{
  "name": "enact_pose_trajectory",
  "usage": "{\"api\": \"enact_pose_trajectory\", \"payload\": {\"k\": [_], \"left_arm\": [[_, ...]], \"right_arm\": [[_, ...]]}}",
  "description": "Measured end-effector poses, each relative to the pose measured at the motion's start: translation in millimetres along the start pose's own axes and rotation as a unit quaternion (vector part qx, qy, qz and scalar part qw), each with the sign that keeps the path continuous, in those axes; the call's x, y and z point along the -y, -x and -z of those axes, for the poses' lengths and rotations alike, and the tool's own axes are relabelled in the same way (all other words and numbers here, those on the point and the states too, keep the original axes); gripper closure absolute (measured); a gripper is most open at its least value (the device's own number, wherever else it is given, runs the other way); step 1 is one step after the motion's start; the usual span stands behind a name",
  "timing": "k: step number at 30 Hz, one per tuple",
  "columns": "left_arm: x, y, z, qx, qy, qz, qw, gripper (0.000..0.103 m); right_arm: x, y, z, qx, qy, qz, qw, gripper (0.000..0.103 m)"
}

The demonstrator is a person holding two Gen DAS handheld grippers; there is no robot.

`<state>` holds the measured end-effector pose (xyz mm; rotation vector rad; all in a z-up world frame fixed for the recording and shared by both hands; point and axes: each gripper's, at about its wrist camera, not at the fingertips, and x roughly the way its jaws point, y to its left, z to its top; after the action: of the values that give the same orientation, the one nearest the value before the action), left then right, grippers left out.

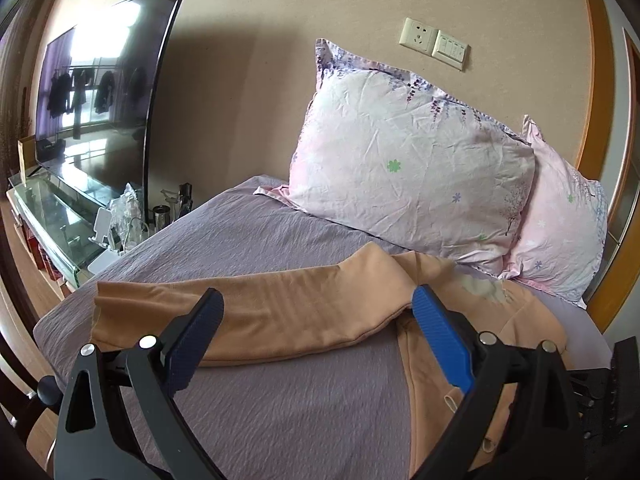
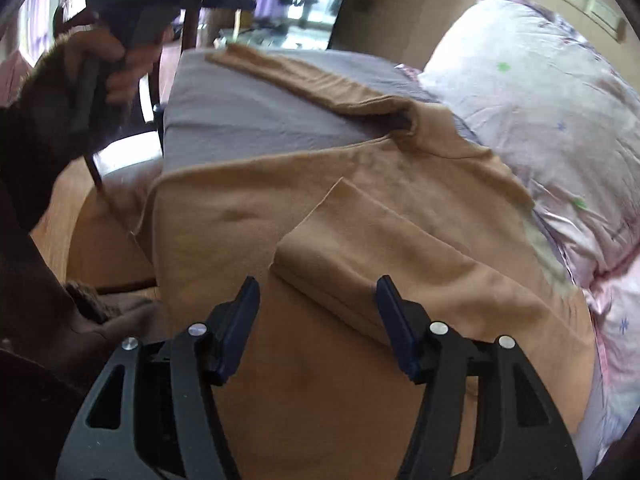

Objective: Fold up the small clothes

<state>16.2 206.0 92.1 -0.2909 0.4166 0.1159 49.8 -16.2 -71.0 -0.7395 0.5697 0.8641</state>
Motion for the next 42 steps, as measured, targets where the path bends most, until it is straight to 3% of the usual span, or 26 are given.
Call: {"api": "enact_pose_trajectory", "payload": {"k": [1,2,5,8,12,14,16,18,21,23,27,31,34,37,39,41,42], "left_arm": [[-1.8,0.7,0.4,-0.001,0.002,-0.003,1.0,0.007],[-2.4,0.5,0.4,-0.002,0.004,-0.004,1.0,0.007],[-4.2,-2.1,0.7,-0.006,0.008,-0.005,0.9999,0.007],[-3.5,-7.3,0.8,-0.011,0.007,-0.002,0.9999,0.007],[-1.1,-16.2,0.5,-0.017,0.009,0.007,0.9998,0.007],[0.1,-20.3,-0.6,-0.018,0.009,0.009,0.9998,0.007],[1.6,-25.4,-2.2,-0.018,0.009,0.01,0.9998,0.007],[2.7,-30.1,-3.6,-0.019,0.012,0.012,0.9997,0.007],[3.8,-36.3,-5.6,-0.021,0.022,0.016,0.9994,0.007],[4.4,-38.4,-5.8,-0.023,0.026,0.016,0.9993,0.007],[2.7,-39.0,-6.5,-0.023,0.027,0.008,0.9994,0.007],[-5.5,-33.9,-7.5,-0.019,0.038,-0.003,0.9991,0.007],[-13.9,-28.1,-7.5,-0.021,0.047,-0.008,0.9986,0.007],[-29.5,-16.5,-6.6,-0.018,0.054,-0.024,0.9981,0.007],[-43.9,-10.1,-6.6,-0.016,0.068,-0.033,0.997,0.007],[-62.4,-0.9,-5.8,-0.008,0.086,-0.047,0.9951,0.007],[-69.8,3.2,-5.5,-0.003,0.093,-0.054,0.9942,0.007]], "right_arm": [[7.8,-2.0,-1.8,-0.004,-0.023,-0.021,1.0,0.066],[16.8,-4.3,-2.7,-0.004,-0.05,-0.032,0.998,0.097],[35.9,10.9,-3.6,0.032,-0.113,-0.03,0.993,0.098],[83.5,66.8,9.4,0.12,-0.218,0.012,0.968,0.098],[165.5,191.3,68.5,0.258,-0.369,0.143,0.881,0.098],[195.3,265.9,113.2,0.319,-0.431,0.235,0.81,0.098],[207.9,312.4,137.3,0.345,-0.454,0.3,0.765,0.098],[217.4,348.8,149.7,0.36,-0.46,0.35,0.732,0.098],[224.7,367.4,147.1,0.38,-0.458,0.367,0.715,0.098],[228.3,368.1,135.1,0.391,-0.449,0.358,0.72,0.098],[236.9,308.1,78.6,0.366,-0.425,0.278,0.78,0.098],[244.4,181.7,10.6,0.29,-0.418,0.132,0.851,0.098],[232.8,88.6,-25.0,0.215,-0.411,0.055,0.884,0.098],[209.6,-2.9,-51.8,0.128,-0.409,-0.024,0.903,0.097],[198.8,-44.4,-60.7,0.064,-0.418,-0.048,0.905,0.089],[193.2,-46.5,-64.0,0.064,-0.429,-0.058,0.899,0.079],[188.5,-38.8,-67.2,0.079,-0.425,-0.061,0.9,0.063]]}}
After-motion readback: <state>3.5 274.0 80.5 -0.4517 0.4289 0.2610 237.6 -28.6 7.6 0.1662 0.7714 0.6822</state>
